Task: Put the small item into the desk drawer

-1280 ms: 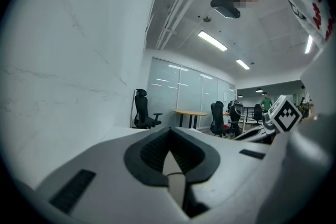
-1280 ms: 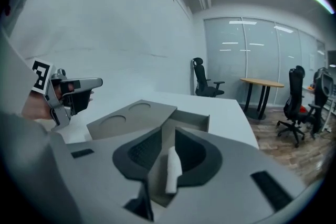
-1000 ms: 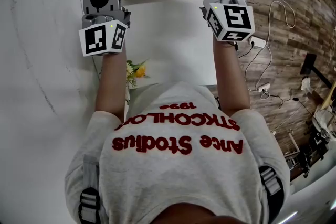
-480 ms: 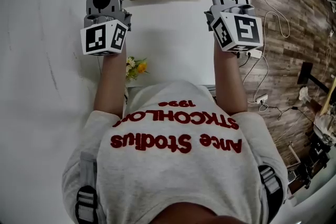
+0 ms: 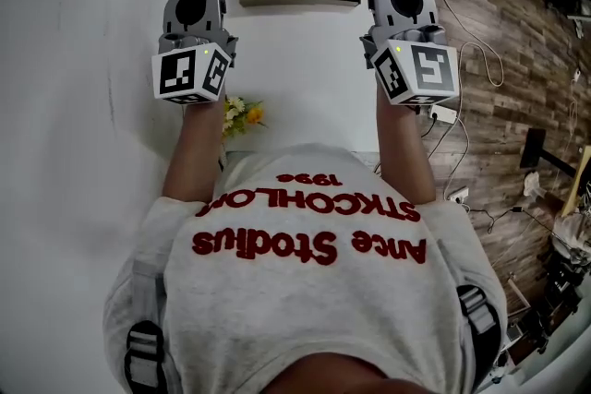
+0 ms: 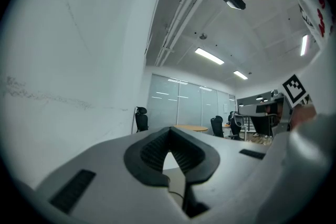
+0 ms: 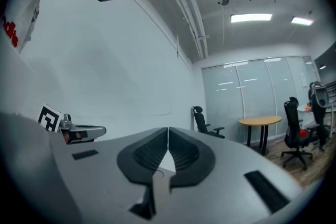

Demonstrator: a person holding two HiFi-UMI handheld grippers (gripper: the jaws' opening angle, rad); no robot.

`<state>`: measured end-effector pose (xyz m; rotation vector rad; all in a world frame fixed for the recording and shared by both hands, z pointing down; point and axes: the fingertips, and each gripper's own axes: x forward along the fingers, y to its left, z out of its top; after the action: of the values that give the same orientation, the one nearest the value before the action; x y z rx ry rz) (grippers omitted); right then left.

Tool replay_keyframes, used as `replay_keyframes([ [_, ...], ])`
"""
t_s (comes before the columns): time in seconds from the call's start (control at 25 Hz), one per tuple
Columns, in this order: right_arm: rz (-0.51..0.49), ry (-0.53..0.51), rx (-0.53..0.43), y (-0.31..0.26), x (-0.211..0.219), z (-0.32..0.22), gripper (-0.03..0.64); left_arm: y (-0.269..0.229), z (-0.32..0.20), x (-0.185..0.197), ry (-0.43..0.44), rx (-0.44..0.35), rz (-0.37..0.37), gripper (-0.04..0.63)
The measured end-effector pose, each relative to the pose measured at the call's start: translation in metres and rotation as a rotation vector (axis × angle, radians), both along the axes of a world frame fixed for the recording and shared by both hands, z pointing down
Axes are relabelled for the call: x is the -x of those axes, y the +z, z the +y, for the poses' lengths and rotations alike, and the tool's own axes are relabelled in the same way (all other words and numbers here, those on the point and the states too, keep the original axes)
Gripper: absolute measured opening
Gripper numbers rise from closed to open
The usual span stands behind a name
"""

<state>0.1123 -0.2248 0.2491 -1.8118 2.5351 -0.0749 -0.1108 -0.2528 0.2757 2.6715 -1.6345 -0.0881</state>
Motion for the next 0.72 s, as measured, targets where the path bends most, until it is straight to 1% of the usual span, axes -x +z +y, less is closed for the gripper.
replay_keyframes([
  [0.2,-0.001,0.004,-0.018,-0.020,-0.003,0.007,0.006,-0.017,0.010,0.001,0.004,-0.005,0.003,0.007],
  [0.4,0.009,0.012,-0.023,0.000,-0.005,0.027,0.006,-0.004,0.030,0.005,0.000,-0.026,0.014,0.007],
  [0.48,0.010,0.014,-0.025,0.000,-0.004,0.032,0.006,-0.006,0.035,0.008,-0.004,-0.031,0.017,0.007],
  [0.6,0.004,0.021,-0.025,-0.016,-0.005,0.029,0.006,-0.023,0.033,0.009,-0.004,-0.033,0.013,0.008],
  [0.72,0.001,0.027,-0.027,-0.018,-0.014,0.026,0.006,-0.026,0.029,0.001,-0.002,-0.034,0.013,0.008],
])
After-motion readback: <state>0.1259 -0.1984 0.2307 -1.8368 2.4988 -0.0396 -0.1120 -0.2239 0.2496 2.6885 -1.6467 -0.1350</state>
